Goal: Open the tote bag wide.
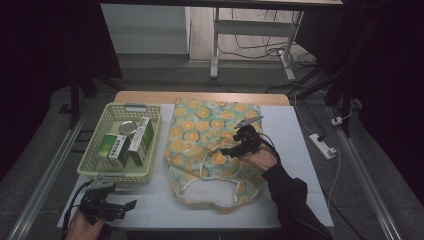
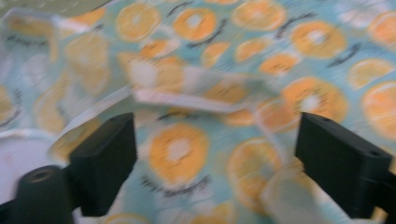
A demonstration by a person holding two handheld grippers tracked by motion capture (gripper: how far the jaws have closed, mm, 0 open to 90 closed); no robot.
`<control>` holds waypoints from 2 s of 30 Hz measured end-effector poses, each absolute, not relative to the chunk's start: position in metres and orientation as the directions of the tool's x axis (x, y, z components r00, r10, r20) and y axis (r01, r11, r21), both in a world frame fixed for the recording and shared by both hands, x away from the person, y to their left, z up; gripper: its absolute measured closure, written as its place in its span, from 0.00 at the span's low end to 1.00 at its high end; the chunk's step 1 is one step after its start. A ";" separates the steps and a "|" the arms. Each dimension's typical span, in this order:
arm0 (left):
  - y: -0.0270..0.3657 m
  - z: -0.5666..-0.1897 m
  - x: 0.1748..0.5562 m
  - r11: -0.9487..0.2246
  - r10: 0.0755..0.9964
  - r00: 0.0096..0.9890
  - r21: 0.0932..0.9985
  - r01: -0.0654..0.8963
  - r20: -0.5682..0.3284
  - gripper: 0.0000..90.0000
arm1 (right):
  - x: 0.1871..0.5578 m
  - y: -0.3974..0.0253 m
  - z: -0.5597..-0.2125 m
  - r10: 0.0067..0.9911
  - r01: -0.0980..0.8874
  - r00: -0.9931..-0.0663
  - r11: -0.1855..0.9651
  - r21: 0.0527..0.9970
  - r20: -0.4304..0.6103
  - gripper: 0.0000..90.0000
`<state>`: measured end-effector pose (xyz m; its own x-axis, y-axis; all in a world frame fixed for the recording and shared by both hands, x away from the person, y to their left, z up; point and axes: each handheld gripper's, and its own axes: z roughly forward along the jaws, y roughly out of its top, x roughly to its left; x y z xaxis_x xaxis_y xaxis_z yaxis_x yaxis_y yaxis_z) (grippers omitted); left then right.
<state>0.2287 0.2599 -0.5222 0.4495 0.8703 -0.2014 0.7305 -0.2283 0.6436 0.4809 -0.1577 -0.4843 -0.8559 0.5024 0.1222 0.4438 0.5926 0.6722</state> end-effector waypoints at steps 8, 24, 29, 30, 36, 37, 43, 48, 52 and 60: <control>0.260 -0.522 0.229 -0.227 0.871 0.448 0.644 0.730 -0.201 0.00 | 0.447 -0.148 -0.496 0.428 0.385 -0.899 0.677 0.627 0.090 0.11; 0.259 -0.522 0.229 -0.235 0.871 0.451 0.640 0.731 -0.195 0.00 | 0.418 -0.147 -0.514 0.272 0.255 -0.961 0.785 0.564 0.055 0.86; 0.259 -0.522 0.229 -0.234 0.871 0.449 0.638 0.733 -0.197 0.00 | 0.419 -0.147 -0.512 0.291 0.266 -0.956 0.782 0.564 0.047 1.00; 0.259 -0.522 0.229 -0.235 0.871 0.449 0.637 0.734 -0.197 0.00 | 0.419 -0.147 -0.511 0.305 0.267 -0.952 0.778 0.569 0.030 1.00; 0.259 -0.523 0.229 -0.235 0.873 0.447 0.635 0.736 -0.195 0.00 | 0.432 -0.146 -0.506 0.382 0.289 -0.924 0.738 0.610 -0.025 1.00; 0.259 -0.523 0.229 -0.235 0.873 0.447 0.635 0.736 -0.196 0.00 | 0.434 -0.145 -0.508 0.392 0.293 -0.919 0.734 0.613 -0.031 1.00; 0.259 -0.523 0.230 -0.233 0.873 0.446 0.634 0.737 -0.197 0.00 | 0.438 -0.144 -0.517 0.399 0.273 -0.914 0.739 0.616 -0.074 0.76; 0.259 -0.523 0.230 -0.234 0.873 0.446 0.633 0.738 -0.196 0.00 | 0.437 -0.144 -0.515 0.428 0.267 -0.896 0.731 0.628 -0.118 0.62; 0.259 -0.523 0.230 -0.235 0.873 0.446 0.631 0.739 -0.197 0.00 | 0.438 -0.144 -0.515 0.454 0.278 -0.881 0.726 0.629 -0.135 0.56; 0.259 -0.523 0.230 -0.235 0.873 0.446 0.631 0.739 -0.197 0.00 | 0.437 -0.150 -0.509 0.479 0.291 -0.868 0.704 0.648 -0.130 0.52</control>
<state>0.2299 0.2588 -0.5228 0.4458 0.8731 -0.1973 0.7394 -0.2349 0.6310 0.4373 -0.1499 -0.5093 -0.8680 0.4791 -0.1304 0.2910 0.7036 0.6483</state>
